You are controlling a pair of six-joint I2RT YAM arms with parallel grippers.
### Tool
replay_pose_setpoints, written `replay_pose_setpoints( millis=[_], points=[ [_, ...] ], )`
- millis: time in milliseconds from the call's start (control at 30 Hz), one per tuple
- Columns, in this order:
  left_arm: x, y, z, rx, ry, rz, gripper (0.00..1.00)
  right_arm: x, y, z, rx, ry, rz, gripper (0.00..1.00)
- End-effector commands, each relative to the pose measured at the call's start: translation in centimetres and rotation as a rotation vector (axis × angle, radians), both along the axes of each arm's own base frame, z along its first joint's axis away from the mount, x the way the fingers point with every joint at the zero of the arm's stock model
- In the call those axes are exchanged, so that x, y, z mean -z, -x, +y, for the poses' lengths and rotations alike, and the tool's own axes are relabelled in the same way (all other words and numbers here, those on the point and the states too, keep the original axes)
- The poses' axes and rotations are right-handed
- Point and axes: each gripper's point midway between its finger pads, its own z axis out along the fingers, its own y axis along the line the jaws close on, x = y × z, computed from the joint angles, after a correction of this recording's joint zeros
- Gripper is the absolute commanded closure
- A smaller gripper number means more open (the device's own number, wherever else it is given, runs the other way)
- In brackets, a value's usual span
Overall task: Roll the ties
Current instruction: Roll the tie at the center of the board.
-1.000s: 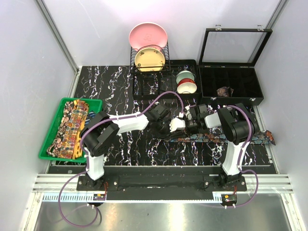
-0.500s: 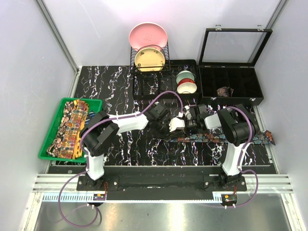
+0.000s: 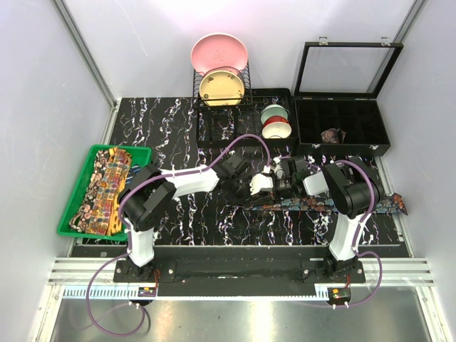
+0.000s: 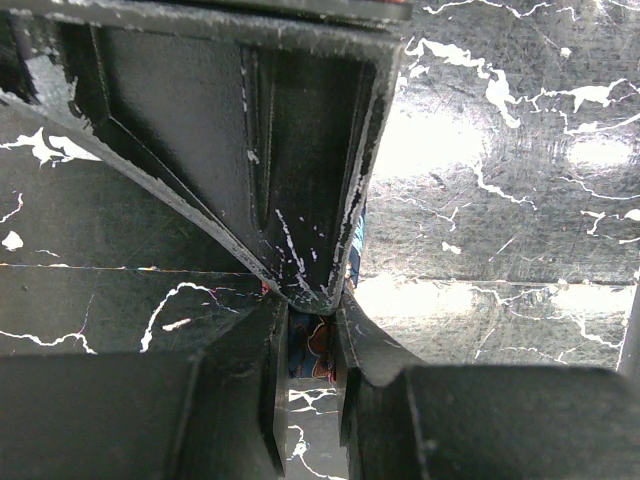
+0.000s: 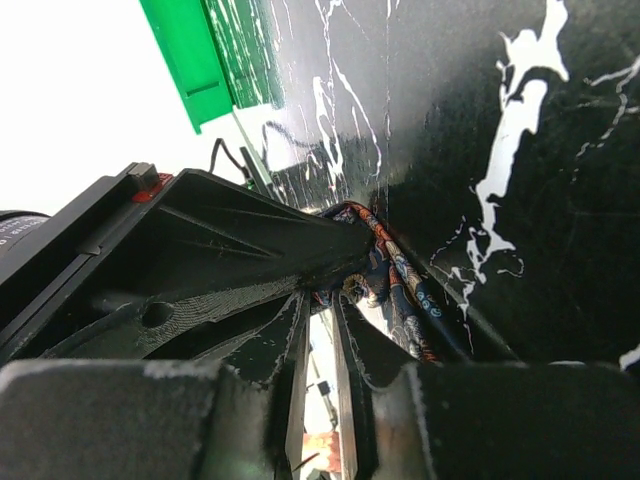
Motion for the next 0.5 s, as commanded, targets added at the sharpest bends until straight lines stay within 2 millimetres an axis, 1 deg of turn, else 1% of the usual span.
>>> replay_pose_setpoints(
  millis=[0, 33, 100, 133, 233, 300, 333, 433, 467],
  points=[
    [3.9, 2.7, 2.7, 0.011, -0.129, 0.1, 0.82, -2.7, 0.2, 1.3, -0.077, -0.065, -0.109, 0.75],
    [4.0, 2.6, 2.7, 0.012, -0.129, 0.099, 0.82, -2.2, 0.3, 1.2, -0.075, -0.047, -0.088, 0.73],
    [4.0, 2.6, 2.7, 0.014, -0.131, 0.097, 0.82, -1.4, 0.0, 1.1, -0.071, -0.007, -0.123, 0.71],
    [3.9, 2.7, 2.7, 0.016, -0.128, 0.097, 0.82, -1.1, 0.0, 0.9, -0.066, 0.014, -0.118, 0.67],
    [3.9, 2.7, 2.7, 0.015, -0.13, 0.098, 0.82, -0.6, -0.2, 1.0, -0.065, 0.032, -0.123, 0.67],
    [3.9, 2.7, 2.7, 0.015, -0.13, 0.098, 0.82, -0.8, -0.6, 1.6, -0.064, 0.022, -0.131, 0.73],
    [4.0, 2.7, 2.7, 0.013, -0.131, 0.1, 0.82, -0.8, -0.5, 1.8, -0.071, 0.02, -0.129, 0.79],
    [3.9, 2.6, 2.7, 0.01, -0.132, 0.099, 0.82, -0.5, -0.2, 2.5, -0.079, 0.007, -0.097, 0.89],
    [3.9, 2.5, 2.7, 0.009, -0.131, 0.096, 0.82, -0.4, -0.1, 2.5, -0.082, 0.005, -0.087, 0.98]
  ],
)
